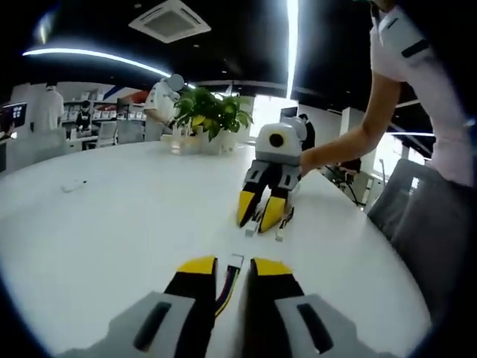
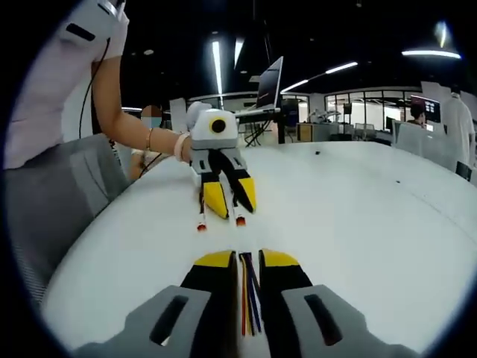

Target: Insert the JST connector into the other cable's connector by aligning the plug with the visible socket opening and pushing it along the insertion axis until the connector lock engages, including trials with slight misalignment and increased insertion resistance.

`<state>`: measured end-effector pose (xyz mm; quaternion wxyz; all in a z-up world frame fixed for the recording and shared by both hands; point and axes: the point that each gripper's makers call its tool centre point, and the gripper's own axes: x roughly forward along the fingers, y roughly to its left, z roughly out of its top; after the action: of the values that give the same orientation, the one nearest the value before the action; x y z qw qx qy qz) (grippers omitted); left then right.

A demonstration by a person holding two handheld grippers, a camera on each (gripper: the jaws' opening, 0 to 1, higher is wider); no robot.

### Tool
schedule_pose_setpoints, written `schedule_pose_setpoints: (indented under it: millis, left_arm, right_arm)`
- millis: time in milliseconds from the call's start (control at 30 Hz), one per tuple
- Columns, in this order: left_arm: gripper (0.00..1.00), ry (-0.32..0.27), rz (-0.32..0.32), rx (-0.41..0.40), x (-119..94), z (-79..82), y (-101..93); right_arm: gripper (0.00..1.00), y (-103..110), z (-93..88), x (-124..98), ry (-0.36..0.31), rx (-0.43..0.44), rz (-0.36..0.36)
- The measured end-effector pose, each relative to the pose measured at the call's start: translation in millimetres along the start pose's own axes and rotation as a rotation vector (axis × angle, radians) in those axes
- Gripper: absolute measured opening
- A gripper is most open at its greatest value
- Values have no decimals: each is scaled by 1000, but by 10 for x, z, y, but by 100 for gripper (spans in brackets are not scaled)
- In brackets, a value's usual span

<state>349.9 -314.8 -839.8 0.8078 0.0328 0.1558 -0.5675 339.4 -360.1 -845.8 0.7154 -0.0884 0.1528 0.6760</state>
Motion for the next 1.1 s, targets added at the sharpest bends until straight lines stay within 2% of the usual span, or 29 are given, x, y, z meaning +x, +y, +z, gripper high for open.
schedule_pose_setpoints:
  millis: [200,367,1033,1100]
  left_arm:
    - [6,-6,2,10,7,-1,28]
    - [1,-5,-1,37,45,40,-45]
    - [1,13,-44,55,64,61,-144]
    - [1,10,-47,55,41,66,-111]
  right_arm:
    - [5,19,16,0,-17,9,3]
    - [5,49,30,-1,-13,-7,5]
    - [5,95,100,1,-6,13,15]
    - [4,125,178,6,-40,9,24]
